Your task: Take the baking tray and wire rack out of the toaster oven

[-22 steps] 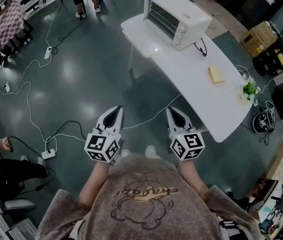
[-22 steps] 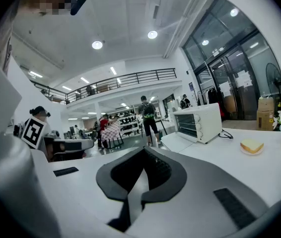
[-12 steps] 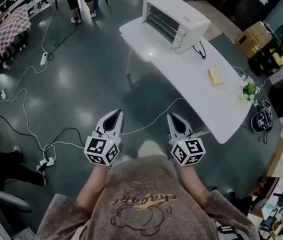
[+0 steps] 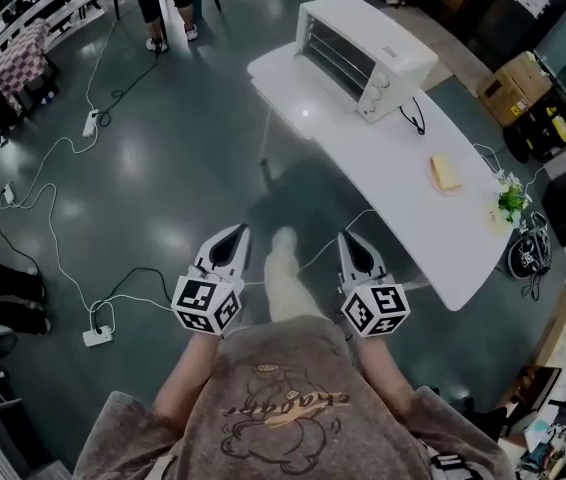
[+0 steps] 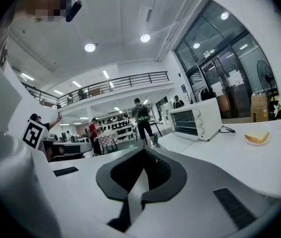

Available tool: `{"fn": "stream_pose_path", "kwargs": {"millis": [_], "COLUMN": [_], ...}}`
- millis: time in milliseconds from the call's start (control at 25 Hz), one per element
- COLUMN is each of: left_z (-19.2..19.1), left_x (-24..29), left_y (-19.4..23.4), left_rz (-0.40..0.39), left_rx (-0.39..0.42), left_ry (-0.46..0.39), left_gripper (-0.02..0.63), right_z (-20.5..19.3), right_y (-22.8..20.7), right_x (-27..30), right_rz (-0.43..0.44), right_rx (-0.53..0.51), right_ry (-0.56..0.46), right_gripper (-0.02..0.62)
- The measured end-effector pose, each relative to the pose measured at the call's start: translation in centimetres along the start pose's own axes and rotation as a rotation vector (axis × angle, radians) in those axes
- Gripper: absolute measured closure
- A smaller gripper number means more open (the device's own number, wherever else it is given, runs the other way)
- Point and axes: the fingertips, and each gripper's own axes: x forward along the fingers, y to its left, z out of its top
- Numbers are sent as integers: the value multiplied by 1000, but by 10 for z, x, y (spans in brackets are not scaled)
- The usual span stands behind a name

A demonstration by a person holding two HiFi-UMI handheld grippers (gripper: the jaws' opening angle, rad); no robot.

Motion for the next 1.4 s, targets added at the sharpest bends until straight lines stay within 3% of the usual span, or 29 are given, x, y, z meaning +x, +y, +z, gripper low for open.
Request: {"fn": "stream_pose_path", "kwargs": {"millis": [280, 800, 1080, 1400], "left_z": [24, 114, 134, 143], "left_x": [74, 278, 328, 380], "left_y": [51, 113, 124, 138], "left_rz": [-7, -77, -135, -217], "left_rx": [1, -8, -68, -62], "left_ry": [1, -6, -34, 24], "left_gripper": [601, 601, 601, 601], "right_z": [10, 86, 100, 110], "right_y": [-31, -123, -148, -173], "right_x": [90, 252, 289, 311], "right_rz": [-28, -63, -57, -189], "right_rx": [30, 92, 127, 198], "right_ry": [-8, -8, -37, -95], "right_gripper": [595, 595, 595, 595]}}
